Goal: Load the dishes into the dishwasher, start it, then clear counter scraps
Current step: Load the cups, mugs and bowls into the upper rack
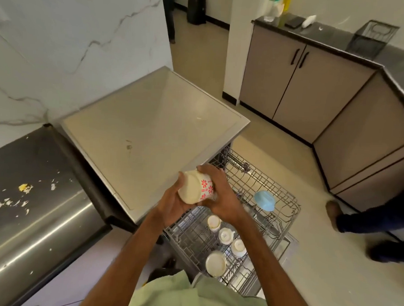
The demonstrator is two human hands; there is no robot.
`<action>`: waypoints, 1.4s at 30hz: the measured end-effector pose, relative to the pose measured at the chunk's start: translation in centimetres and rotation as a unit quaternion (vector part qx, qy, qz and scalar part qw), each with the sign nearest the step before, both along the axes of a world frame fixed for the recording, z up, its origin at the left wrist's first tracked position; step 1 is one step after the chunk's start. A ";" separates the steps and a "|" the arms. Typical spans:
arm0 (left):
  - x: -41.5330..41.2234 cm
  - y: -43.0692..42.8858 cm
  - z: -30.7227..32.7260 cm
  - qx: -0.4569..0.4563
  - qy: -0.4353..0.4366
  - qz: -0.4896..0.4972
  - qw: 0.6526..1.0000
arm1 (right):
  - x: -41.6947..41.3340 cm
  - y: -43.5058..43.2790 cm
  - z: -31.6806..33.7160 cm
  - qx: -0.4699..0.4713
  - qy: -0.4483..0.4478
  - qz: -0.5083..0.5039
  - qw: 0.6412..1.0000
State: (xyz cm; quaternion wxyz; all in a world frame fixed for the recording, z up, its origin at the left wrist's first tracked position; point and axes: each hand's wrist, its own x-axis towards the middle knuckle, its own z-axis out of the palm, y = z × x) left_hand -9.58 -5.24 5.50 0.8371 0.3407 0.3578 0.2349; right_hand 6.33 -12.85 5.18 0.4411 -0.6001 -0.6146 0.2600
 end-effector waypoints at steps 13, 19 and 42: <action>-1.0 -2.8 -7.1 -0.024 0.174 0.030 0.984 | -2.8 -4.2 -7.1 -0.239 0.314 -0.085 0.915; -1.1 -1.8 -11.6 -0.013 0.264 -0.102 0.959 | -3.7 -4.3 -13.8 -0.339 0.467 -0.149 0.803; -1.6 0.9 -27.9 0.260 0.404 -0.542 0.689 | -8.8 -2.3 -28.3 -0.549 0.103 -0.219 0.800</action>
